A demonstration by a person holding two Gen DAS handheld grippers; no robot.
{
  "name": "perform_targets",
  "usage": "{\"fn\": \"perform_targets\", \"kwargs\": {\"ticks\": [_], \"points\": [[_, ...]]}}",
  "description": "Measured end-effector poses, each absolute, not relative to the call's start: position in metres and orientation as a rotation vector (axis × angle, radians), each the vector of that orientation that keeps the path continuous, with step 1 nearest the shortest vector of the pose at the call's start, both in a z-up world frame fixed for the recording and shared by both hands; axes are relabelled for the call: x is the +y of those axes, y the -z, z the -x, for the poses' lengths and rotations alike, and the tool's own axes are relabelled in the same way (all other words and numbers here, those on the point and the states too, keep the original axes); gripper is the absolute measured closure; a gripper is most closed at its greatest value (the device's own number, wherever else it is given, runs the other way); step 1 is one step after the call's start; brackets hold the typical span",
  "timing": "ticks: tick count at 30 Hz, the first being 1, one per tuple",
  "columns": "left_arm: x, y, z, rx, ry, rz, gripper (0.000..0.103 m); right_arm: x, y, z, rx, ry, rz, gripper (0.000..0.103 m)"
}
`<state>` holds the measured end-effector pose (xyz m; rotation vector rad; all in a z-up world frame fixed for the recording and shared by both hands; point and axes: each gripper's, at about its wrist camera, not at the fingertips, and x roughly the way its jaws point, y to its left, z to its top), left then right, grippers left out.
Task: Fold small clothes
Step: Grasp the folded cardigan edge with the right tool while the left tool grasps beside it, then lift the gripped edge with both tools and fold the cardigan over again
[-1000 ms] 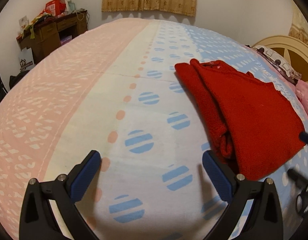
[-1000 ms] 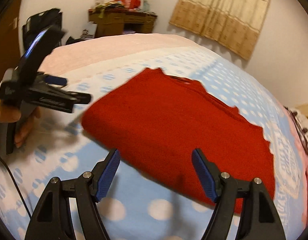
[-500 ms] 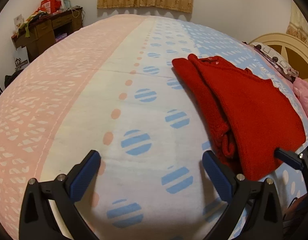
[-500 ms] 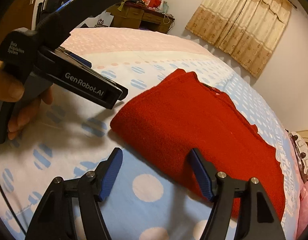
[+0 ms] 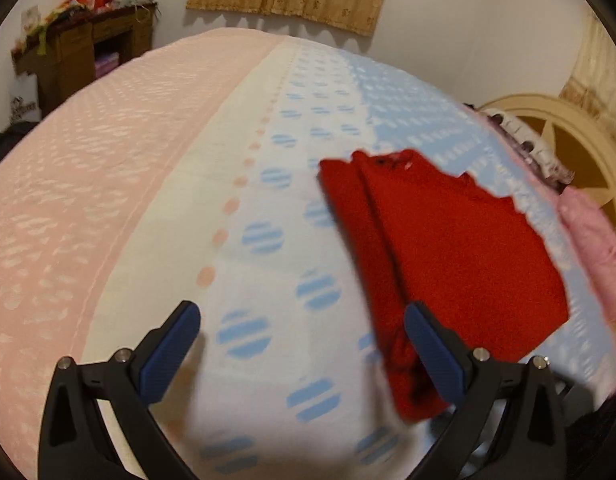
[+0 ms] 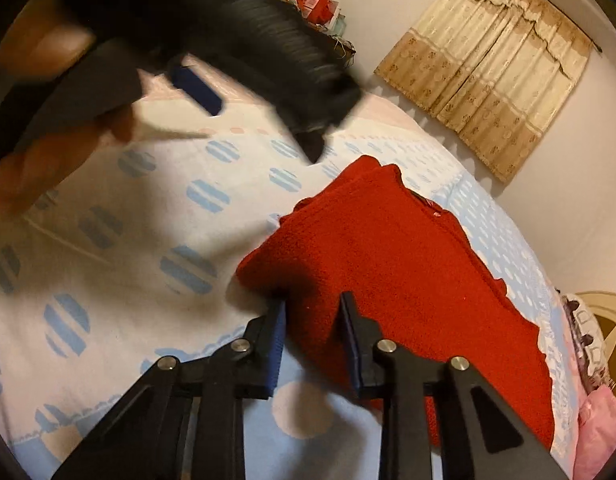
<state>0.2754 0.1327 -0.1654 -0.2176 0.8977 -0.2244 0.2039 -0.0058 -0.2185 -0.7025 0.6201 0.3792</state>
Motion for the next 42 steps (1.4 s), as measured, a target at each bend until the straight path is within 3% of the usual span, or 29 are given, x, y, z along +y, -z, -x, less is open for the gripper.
{"fn": "perform_targets", "kwargs": {"ticks": [12,17,19,20,21,22,23,42], "points": [[0.096,0.178,-0.348,0.936,0.339,0.278,0.001,-0.006,0.22,-0.21,0.599,-0.376,0.715,0.075],[0.087,0.188,-0.366,0.927,0.354,0.255,0.021,-0.011,0.22,-0.212,0.607,-0.398,0.692,0.08],[0.091,0.189,-0.371,0.927,0.366,0.282,0.041,-0.011,0.221,-0.212,0.606,-0.402,0.697,0.082],[0.094,0.19,-0.373,0.925,0.363,0.298,0.044,-0.01,0.221,-0.212,0.605,-0.402,0.703,0.083],[0.097,0.19,-0.375,0.925,0.367,0.32,0.058,-0.01,0.22,-0.211,0.602,-0.403,0.71,0.085],[0.099,0.192,-0.378,0.935,0.394,0.352,0.082,-0.009,0.22,-0.209,0.599,-0.403,0.715,0.088],[0.099,0.194,-0.38,0.949,0.413,0.365,0.085,-0.01,0.22,-0.209,0.598,-0.403,0.715,0.089],[0.075,0.136,-0.379,0.822,0.494,0.514,0.089,-0.083,0.157,-0.212,0.516,-0.397,0.44,0.093]]}}
